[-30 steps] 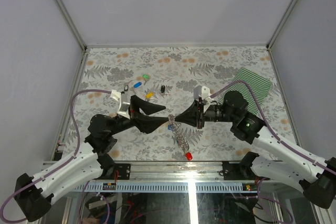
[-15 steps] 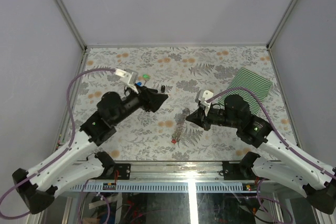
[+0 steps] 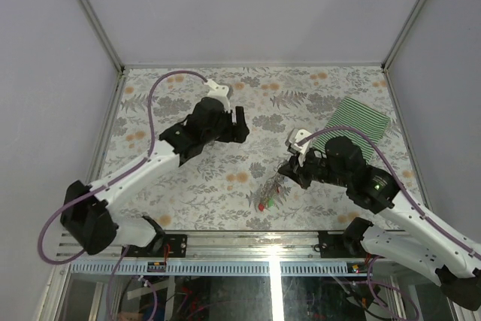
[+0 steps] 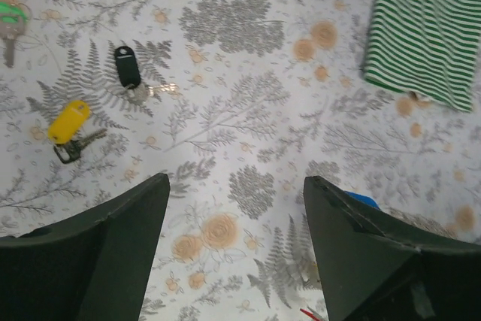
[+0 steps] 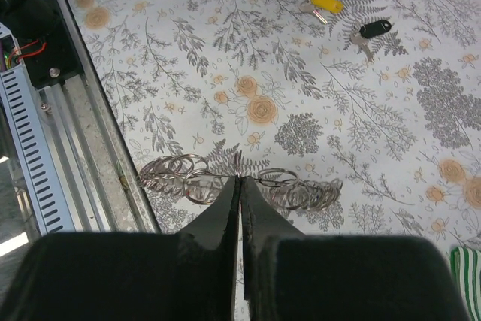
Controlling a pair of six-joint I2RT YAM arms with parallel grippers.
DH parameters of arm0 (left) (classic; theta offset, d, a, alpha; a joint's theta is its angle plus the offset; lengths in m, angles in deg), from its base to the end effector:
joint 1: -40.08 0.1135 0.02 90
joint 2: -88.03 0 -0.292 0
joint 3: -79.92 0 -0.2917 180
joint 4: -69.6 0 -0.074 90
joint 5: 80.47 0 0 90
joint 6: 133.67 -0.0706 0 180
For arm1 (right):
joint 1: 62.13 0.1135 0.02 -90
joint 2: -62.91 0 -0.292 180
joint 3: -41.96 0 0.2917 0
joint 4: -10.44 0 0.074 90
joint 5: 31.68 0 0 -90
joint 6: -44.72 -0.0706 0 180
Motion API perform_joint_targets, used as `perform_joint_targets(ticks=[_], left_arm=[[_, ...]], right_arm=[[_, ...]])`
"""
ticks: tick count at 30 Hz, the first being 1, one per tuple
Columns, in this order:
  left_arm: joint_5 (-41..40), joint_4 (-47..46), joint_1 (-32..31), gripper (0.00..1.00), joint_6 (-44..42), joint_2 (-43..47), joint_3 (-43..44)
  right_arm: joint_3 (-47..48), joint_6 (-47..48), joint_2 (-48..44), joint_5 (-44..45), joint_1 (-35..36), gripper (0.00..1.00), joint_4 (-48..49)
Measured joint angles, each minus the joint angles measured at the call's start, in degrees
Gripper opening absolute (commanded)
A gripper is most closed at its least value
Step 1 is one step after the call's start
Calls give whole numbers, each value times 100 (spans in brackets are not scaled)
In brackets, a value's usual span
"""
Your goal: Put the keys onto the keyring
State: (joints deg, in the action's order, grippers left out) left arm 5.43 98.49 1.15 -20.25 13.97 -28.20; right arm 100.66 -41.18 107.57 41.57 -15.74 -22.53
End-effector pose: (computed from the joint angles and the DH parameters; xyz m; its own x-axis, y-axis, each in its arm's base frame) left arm 0.2793 -0.2191 0.3086 -0.5986 -0.0261 -0.8006 0.3718 0.8762 -0.3066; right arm 0.1434 0.1800 0.3436 -0.1602 -0.2674 -0.9502 -0.8951 0.4451 0.0256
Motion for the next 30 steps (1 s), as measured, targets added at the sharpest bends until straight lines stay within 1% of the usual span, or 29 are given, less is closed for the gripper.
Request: perform_joint_targets(ticks=[8,11,13,18,25,30], left_arm=[[-208,778,415,74,-275,-1716,1241],[-280,1064,560,73,-361,-2234,1532],[-291,1196,680,72,-396,-2424,1600],[-297,1443,1047,70,-446,-2616,1604],[-273,1521,1679,58,-520,-2632,1493],[-245,1558,1886,50,-557,-2846,1440]], right_arm=[[2,-66,-162,109,0,0,-186],[2,-98,-173,111,0,0,-238],[2,-114,-181,109,2,0,-264],[2,-146,-181,107,0,0,-297],[2,-197,-155,61,2,0,-302],[0,-221,-63,57,2,0,-299]])
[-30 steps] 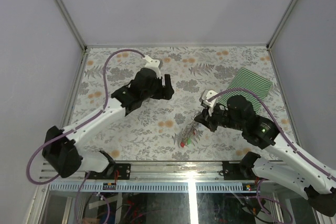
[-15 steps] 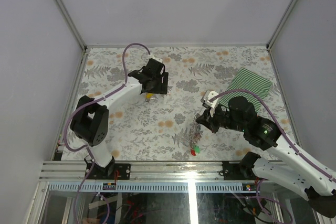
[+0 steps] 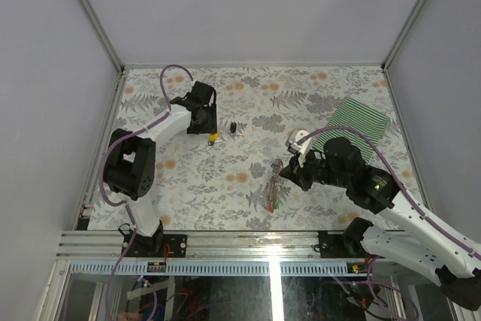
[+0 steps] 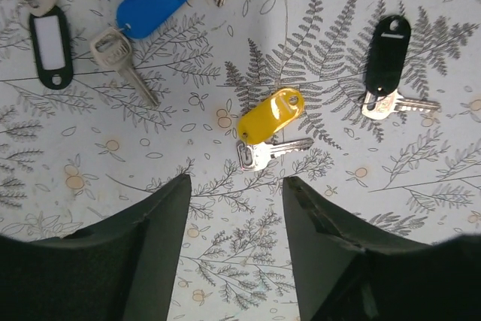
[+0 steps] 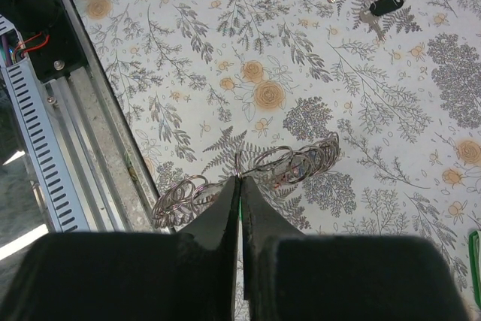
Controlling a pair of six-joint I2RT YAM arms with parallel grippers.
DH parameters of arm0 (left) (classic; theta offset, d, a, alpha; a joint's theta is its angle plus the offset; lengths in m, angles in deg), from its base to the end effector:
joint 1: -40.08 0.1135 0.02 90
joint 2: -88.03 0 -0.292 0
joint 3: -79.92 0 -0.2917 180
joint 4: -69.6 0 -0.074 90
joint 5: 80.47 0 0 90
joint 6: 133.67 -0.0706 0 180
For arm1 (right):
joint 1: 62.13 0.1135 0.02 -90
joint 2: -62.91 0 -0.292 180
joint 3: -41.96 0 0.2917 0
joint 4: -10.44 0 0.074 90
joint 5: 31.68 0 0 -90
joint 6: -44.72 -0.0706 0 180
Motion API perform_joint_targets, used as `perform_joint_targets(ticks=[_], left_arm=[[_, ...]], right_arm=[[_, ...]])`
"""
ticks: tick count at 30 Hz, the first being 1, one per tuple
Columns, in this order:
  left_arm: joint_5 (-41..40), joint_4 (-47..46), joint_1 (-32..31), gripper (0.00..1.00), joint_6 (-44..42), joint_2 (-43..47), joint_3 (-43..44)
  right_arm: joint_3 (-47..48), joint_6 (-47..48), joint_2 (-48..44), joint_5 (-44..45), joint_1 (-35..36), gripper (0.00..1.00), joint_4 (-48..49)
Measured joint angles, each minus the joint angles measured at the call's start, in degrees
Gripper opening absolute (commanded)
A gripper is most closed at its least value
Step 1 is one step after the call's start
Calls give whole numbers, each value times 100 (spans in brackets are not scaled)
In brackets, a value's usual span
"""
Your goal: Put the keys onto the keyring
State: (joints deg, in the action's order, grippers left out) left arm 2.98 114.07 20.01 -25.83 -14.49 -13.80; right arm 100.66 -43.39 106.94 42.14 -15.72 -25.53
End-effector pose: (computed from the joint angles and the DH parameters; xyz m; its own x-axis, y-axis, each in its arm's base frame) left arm 0.4103 -0.1413 0.1913 -0.8682 -0.0068 -0.4962 0.0237 0.9982 -0.0552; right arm 0.1405 0.1761 0.3388 -0.2215 -0.2786 -0.9345 -0.8824 0.4652 0.0704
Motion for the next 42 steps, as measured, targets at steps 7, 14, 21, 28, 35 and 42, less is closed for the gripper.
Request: perform_joint_targets(ticks=[7,14,21,28,35,42], left_arm=[[162,2,22,41,-42,-492,2],[179,2,96,36,-48,-619,2],[378,-44,111,33,-44,-715,2],[518,-111,120,30,-39,-820,2],[584,-197,160,19,-26,-896,2],[664,-284,166,0,-44,-898,0]], right_arm=[[-15,-15,22,-63,-2,0,15],[-22,-42,24,-111,-2,0,22],[-50,-44,81,-149,-2,0,42],[-57,-44,114,-149,-2,0,39],[-57,-44,114,-149,0,0,37],[-57,-44,136,-151,-2,0,39]])
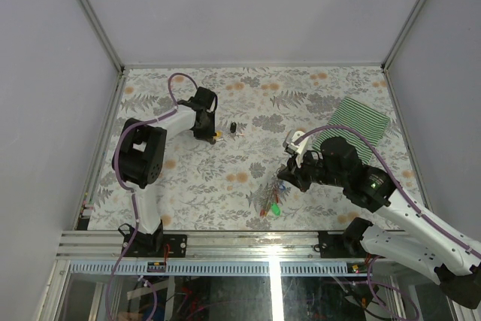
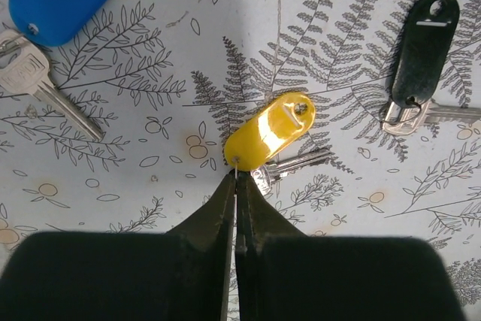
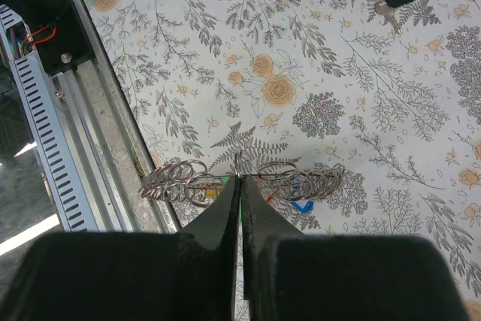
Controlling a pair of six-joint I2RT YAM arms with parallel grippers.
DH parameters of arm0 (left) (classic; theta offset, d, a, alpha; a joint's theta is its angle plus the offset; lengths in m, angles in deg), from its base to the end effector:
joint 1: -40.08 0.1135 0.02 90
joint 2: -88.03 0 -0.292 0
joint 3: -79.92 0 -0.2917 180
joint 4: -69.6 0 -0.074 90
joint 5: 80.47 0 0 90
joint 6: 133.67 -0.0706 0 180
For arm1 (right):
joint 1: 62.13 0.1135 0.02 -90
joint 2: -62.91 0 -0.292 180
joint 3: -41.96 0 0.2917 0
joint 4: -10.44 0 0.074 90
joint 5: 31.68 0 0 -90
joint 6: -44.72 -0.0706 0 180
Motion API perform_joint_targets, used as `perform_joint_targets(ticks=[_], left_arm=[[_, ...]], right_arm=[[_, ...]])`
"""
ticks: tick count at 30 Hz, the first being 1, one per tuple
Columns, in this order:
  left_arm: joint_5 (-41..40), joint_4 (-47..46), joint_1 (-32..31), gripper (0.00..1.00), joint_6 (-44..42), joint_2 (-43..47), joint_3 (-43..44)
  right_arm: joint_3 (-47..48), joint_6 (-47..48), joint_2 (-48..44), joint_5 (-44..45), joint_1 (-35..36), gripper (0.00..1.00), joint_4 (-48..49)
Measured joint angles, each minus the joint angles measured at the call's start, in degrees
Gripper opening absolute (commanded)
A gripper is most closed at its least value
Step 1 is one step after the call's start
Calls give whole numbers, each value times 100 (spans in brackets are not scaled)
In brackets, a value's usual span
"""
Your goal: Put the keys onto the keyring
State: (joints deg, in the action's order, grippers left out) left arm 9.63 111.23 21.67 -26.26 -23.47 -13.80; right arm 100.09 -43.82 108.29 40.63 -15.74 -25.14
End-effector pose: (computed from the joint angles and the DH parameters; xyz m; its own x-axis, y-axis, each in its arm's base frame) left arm 0.4248 -0.1415 0.1279 -0.9271 -0.0067 -0.3746 0.0409 0.9920 -0.1192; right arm 0.1428 0.1810 0.3309 -0.2450 -0.2924 -0.9244 -0.8895 0.4470 0.0944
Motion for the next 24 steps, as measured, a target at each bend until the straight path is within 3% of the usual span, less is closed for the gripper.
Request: perform_joint_targets(ticks=[12,24], left_arm=[[413,-319,-192,0,-181,378,-577],[634,-643,-2039,2,-271,1637,-2162]], right_arm=[[0,7,24,9,2,0,-17],[7,160,26,208,0,0,-339]])
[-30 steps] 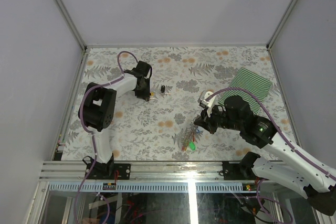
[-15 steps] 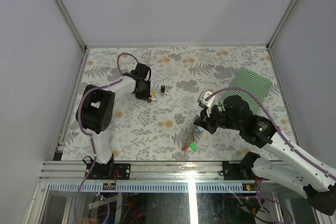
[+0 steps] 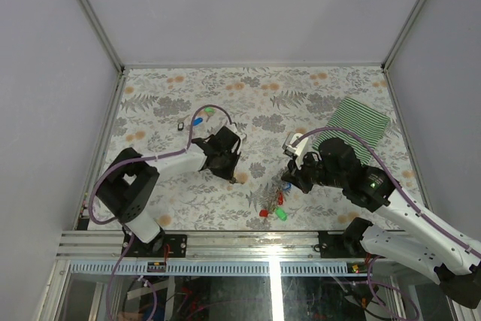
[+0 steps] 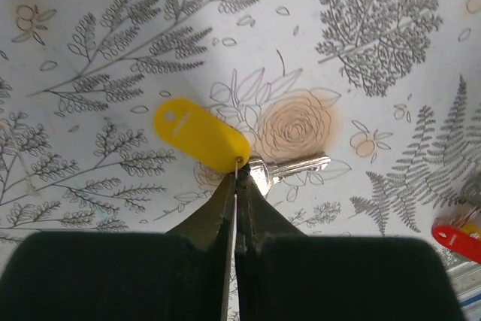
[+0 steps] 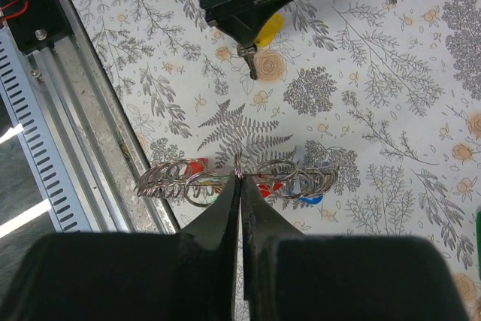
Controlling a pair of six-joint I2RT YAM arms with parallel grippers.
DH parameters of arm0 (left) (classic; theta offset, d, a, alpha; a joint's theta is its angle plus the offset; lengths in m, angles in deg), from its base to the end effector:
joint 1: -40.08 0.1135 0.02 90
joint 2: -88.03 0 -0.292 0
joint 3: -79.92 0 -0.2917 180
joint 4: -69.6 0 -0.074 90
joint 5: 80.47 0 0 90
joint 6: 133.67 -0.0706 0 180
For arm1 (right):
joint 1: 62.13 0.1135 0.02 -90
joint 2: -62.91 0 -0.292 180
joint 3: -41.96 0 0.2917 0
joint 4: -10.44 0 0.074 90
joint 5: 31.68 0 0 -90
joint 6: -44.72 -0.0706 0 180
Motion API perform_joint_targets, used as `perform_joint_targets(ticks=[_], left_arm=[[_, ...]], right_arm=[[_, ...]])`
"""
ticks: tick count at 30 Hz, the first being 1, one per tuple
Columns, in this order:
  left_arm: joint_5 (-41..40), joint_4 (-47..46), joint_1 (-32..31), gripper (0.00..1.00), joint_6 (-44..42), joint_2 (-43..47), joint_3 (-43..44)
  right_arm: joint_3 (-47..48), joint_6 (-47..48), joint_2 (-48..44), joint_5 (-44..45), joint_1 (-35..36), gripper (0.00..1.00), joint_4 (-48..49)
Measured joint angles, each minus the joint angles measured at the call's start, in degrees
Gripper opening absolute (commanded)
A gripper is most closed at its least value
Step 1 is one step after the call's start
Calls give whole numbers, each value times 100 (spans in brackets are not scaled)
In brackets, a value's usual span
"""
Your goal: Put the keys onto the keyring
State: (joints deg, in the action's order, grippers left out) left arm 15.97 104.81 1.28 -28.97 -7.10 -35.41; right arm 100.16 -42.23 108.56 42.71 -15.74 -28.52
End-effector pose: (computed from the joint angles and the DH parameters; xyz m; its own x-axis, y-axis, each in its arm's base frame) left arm 0.2732 -0.2298 0.1251 -0.8540 0.3631 -0.3726 0.4569 0.8659 -0.2034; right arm 0.1434 0.1780 0.3225 -0.2604 -0.3477 -0.9007 -0.8787 0.4720 0.0719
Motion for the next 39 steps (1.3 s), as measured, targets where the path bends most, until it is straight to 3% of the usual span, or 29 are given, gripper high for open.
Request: perform_joint_targets(ticks=[6,11,20,28,39], left_arm=[[-13,-201,-79,29,-22,424,-411],[-107,-304,-79,35,39,863,-564],[-299,-802,-90,36,907,1510,-1099],[-944,-988,-474,35,1600,1325,-1222],[-1692,-946,-796,23,1939,933,-1067]], right_arm=[[0,7,0,15,2,0,-92],[0,4,0,17,0,0,-87],[0,-9,0,85,0,0,-39],[0,-63,59,94,2,0,20],[-2,-118,59,94,2,0,72]])
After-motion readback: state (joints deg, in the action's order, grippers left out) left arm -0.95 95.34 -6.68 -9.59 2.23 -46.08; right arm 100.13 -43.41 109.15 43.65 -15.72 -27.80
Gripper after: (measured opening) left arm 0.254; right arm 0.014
